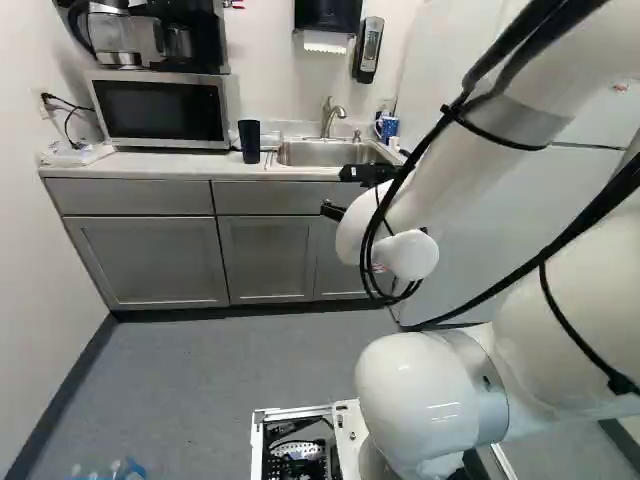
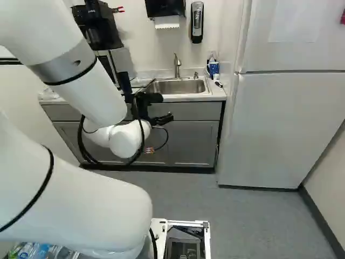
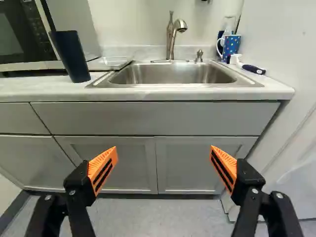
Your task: Rinse the cup and place it in the tray
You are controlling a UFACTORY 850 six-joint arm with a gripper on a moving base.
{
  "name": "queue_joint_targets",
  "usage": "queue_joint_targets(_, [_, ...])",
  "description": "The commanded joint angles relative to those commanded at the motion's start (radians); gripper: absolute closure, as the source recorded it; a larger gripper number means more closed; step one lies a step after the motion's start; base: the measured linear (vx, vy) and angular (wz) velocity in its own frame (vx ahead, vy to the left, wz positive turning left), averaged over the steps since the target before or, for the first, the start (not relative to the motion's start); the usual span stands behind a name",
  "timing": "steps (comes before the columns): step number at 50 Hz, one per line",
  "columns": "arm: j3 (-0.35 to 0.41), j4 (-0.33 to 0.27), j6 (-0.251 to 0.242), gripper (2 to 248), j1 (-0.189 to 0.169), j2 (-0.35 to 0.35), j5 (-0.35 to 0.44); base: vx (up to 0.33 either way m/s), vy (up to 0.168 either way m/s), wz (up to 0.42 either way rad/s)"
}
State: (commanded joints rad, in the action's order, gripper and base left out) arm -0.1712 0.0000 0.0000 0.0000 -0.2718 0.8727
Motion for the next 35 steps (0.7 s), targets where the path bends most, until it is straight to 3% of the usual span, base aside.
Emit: queue_joint_targets(35, [-0.093,0.000,0.000,3,0.000,0.008,0.000,0.000,0.000,0.000])
